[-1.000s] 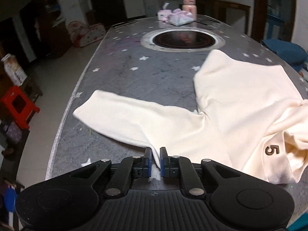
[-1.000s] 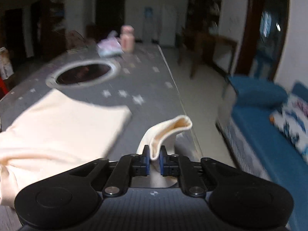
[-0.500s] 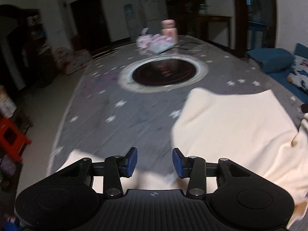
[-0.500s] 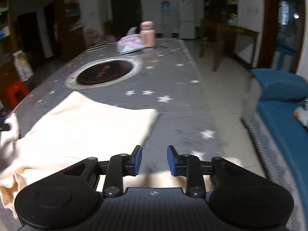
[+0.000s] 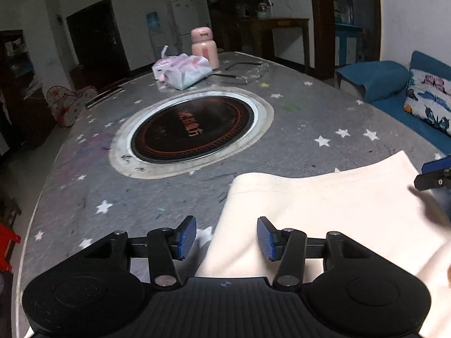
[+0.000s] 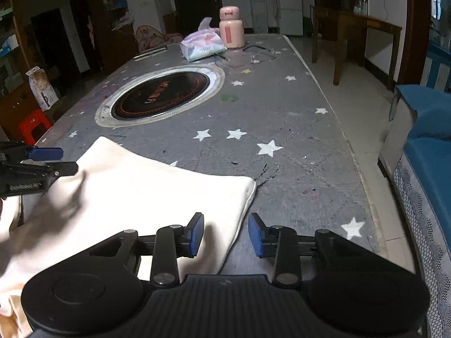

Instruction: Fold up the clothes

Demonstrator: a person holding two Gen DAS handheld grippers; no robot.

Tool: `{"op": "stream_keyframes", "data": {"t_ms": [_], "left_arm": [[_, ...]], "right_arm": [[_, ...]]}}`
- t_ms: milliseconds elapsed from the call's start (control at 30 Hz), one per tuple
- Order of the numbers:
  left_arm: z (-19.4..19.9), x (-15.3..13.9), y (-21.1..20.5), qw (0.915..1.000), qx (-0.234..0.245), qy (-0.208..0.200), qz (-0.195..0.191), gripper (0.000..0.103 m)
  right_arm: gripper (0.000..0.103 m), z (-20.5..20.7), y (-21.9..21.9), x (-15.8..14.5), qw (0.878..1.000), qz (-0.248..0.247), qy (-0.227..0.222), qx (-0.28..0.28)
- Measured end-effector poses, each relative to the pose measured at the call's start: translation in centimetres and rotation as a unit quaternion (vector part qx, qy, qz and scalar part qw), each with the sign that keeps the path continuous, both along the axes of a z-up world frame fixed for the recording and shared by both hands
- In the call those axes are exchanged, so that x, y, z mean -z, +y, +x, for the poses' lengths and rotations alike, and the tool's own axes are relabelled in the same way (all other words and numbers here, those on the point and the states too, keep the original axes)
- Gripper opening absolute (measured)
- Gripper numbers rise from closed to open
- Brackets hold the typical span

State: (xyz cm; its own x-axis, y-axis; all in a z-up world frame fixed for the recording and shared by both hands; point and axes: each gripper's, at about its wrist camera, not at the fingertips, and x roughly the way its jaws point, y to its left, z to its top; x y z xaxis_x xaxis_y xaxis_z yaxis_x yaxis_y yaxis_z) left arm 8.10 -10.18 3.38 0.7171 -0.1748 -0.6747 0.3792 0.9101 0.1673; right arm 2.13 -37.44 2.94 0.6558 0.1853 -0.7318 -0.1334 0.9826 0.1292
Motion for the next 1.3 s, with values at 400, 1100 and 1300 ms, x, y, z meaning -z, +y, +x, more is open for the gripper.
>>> {"op": "stream_keyframes", "data": {"t_ms": [400, 1100, 1300], "left_arm": [[1.7, -0.2, 1.2, 0.9997, -0.010, -0.019, -0.008, 0.005], [5.0, 0.4, 4.4, 0.9979, -0.051, 0.012, -0.038, 0.010], [6.1, 0.4, 5.1, 0.9971, -0.073, -0.008, -0.023, 0.003]], "right_arm": [[0.007, 4.3, 2.3, 0.1, 0.998, -0.045, 0.014, -0.039], [0.005, 12.7, 7.5, -1.8, 0.991, -0.092, -0.036, -0.096], [0.005, 13.6, 7.9, -1.9, 0.990, -0.094, -0.044, -0.096]]}}
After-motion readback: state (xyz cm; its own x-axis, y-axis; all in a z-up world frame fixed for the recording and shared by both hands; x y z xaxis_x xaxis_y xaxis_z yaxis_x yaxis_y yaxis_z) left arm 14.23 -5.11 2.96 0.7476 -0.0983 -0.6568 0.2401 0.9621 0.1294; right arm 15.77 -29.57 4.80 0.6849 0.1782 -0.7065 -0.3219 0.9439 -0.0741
